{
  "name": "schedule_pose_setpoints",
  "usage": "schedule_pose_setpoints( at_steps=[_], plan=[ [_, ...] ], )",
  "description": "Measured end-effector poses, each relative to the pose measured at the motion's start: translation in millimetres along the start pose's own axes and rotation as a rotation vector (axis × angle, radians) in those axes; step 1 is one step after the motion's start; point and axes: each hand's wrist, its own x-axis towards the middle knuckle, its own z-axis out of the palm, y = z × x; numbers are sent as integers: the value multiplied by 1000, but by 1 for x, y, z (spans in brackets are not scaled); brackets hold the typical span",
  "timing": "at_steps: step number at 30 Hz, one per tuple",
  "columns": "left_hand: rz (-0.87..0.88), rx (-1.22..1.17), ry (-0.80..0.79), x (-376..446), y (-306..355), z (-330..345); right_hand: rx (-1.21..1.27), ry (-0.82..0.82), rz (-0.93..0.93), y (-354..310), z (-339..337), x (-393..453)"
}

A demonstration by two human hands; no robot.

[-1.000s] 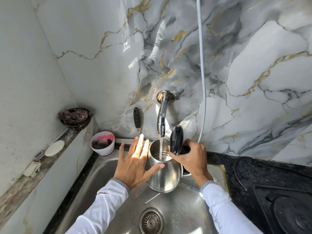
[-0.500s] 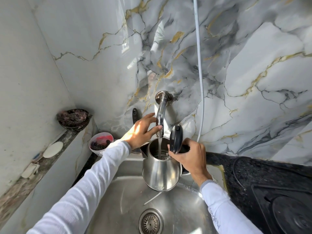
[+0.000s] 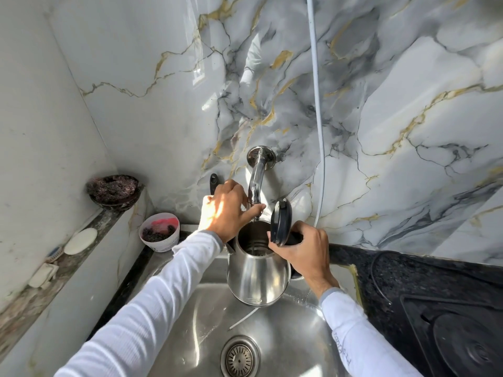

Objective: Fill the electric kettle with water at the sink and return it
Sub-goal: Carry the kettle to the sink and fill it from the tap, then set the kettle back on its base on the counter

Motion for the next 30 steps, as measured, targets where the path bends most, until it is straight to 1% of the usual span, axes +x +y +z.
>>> schedule_pose_setpoints(
  at_steps=[2,5,9,13,15,18,23,25,30],
  plan=[
    [-8,23,56,-5,3,2,1,-3,0,0,-1,0],
    [22,36,56,-22,1,6,-4,-17,-8,-2,-5,-2],
    [34,106,-64,-60,-1,5,-1,-31,7,-2,-18,-7],
    [102,330,-161,-94,10,12,14,-22,-9,1,-40,-15],
    [131,435,-185,-106,20,16,23,4,-11,3,-54,-19],
    [145,454,-191,-114,40,19,18,27,3,9,-78,-23],
    [180,455,-178,-119,97,30,23,59,16,34,-139,-35],
    [205,457,-184,-121,135,42,15,68,26,54,-176,-39],
    [256,434,-175,-121,205,73,-59,103,37,103,-243,-46]
  ],
)
